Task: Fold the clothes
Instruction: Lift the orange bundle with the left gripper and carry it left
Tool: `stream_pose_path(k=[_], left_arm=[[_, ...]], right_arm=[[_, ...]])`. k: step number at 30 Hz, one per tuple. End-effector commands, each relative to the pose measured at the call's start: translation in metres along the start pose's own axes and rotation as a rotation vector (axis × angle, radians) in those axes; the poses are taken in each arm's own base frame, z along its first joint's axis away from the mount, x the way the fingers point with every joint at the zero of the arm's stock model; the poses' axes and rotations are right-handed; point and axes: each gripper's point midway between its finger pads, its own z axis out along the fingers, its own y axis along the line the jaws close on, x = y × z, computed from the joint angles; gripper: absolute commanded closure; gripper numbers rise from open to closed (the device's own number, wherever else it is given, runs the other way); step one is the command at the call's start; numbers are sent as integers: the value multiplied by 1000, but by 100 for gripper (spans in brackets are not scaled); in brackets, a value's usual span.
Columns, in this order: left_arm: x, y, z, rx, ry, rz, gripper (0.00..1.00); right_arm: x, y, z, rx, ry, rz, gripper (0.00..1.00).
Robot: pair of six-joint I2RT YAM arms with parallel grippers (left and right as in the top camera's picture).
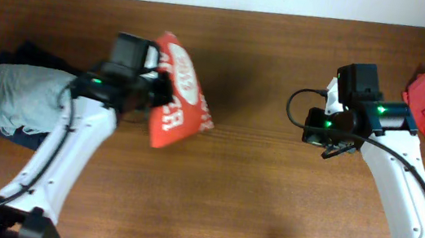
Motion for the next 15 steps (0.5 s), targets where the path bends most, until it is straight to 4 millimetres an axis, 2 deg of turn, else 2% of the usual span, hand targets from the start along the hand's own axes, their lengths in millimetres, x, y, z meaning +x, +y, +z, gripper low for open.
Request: stream_pose_path(k=[1, 8, 11, 15], left_arm=[[-38, 29, -46, -17, -151, -58, 99], [-70, 100, -115, -105, -334, -215, 100], [-75, 134, -133, -145, -374, -290, 99], [-77, 169, -146, -148, -391, -367, 100]], right_arm=[[-5, -2, -8, 10, -30, -10, 96], [-5, -2, -8, 10, -31, -10, 96], [-5, -2, -8, 10, -30, -10, 96], [-5, -2, -8, 10, -31, -10, 96]])
